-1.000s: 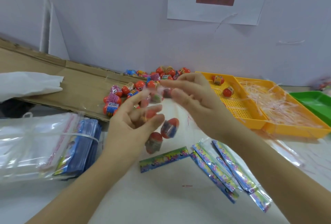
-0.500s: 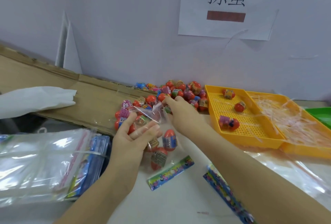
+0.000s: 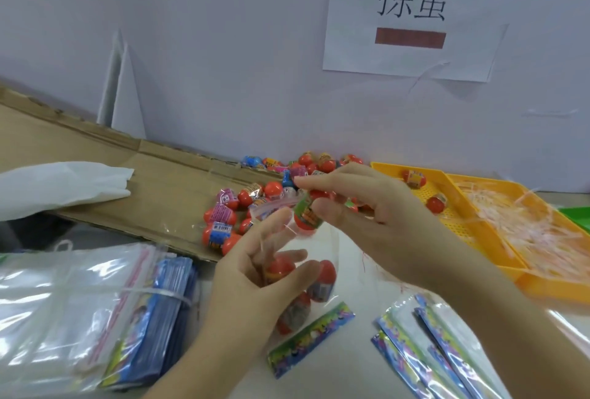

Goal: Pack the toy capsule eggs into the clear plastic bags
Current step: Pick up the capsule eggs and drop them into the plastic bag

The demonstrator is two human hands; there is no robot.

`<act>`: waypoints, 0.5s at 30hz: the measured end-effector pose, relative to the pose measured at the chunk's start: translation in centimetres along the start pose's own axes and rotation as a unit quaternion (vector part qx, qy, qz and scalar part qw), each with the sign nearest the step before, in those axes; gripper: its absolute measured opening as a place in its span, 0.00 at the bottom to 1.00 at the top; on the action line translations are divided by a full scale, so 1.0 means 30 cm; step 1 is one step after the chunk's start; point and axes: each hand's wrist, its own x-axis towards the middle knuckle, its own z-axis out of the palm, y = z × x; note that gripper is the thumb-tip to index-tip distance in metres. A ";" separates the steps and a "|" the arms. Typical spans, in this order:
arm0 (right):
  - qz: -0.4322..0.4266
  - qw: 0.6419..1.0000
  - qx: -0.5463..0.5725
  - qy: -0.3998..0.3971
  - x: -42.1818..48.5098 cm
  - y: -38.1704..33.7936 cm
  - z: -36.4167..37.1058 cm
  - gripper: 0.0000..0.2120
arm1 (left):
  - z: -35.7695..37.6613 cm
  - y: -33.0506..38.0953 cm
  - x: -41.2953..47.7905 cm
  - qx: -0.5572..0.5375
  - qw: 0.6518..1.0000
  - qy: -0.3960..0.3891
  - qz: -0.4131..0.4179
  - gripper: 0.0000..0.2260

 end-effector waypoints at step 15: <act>-0.021 0.979 -0.189 -0.076 0.000 -0.006 0.008 0.16 | 0.009 0.019 -0.013 0.013 0.999 -0.033 0.040 0.24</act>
